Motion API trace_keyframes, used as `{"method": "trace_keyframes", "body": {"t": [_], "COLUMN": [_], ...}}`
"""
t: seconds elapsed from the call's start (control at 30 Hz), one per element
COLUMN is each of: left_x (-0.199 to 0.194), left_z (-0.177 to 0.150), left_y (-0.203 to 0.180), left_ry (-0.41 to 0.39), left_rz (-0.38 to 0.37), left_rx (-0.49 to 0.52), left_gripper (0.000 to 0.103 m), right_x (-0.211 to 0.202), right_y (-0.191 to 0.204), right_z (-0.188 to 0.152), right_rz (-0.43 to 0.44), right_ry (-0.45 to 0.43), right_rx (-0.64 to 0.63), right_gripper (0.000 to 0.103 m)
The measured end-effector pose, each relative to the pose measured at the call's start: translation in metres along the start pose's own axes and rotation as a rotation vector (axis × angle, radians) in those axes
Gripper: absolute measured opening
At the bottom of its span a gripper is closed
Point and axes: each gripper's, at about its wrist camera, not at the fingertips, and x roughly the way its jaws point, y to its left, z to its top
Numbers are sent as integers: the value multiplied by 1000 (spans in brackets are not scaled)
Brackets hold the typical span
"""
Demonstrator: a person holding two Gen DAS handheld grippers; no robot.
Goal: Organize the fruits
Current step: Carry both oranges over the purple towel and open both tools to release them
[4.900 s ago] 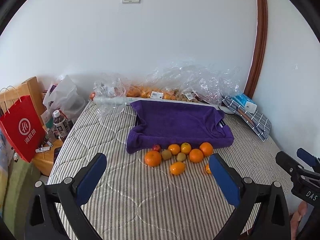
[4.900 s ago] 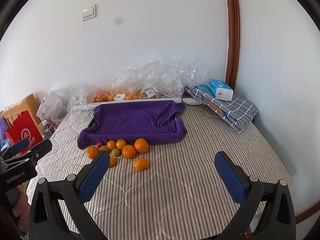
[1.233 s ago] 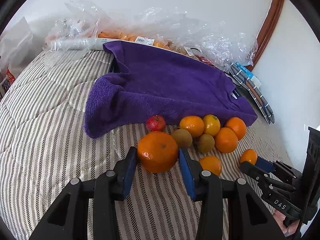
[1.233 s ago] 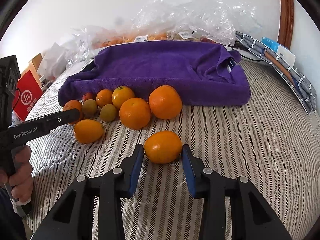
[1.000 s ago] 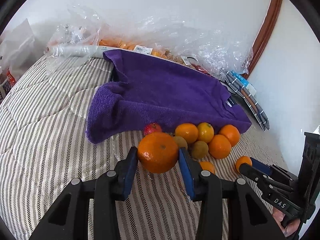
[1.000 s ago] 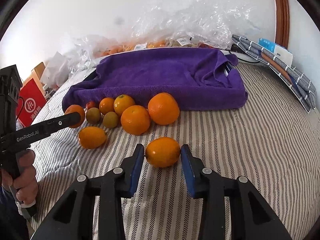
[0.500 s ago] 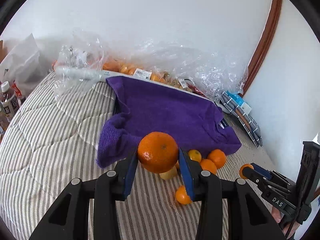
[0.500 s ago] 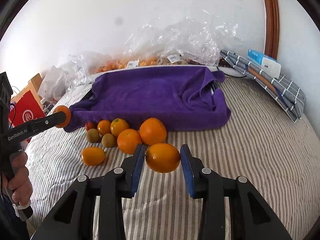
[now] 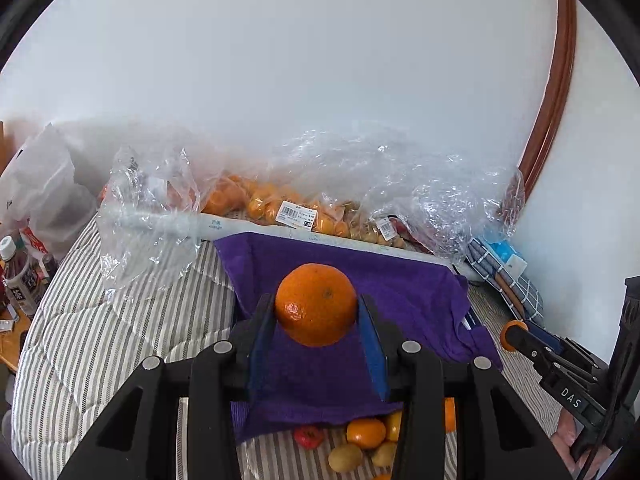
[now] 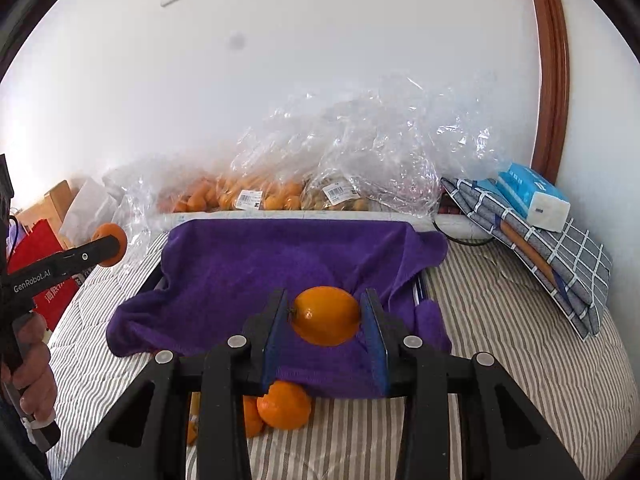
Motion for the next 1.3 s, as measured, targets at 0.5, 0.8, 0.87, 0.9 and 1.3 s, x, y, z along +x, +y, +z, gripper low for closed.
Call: {"method": "trace_keyframes", "body": {"t": [0.5,0.8,0.87,0.9,1.3], "left_x": [73,88,91,92,102], "left_z": [-4,-17,-19,-19,-25], "left_y": [13,14,14,13,10], "left_ry": [106,161,174,176,205], "left_rz": [36,32,29,32,54], "left_rx": [-16,-8,-9,-5,40], "left_gripper": [39,39,39,39,39], "right_x": [81,96,100,102,112], "right_y": [10,6,5,4,3], "right_z": [9,-8,-10,-11,-13], "right_rz": [16,24,31,35,18], "right_ry": [62,106,123,131,161], "right_rx": [-55,-39,-34,-27,-23], "right_gripper": [37,37,37,37,37]}}
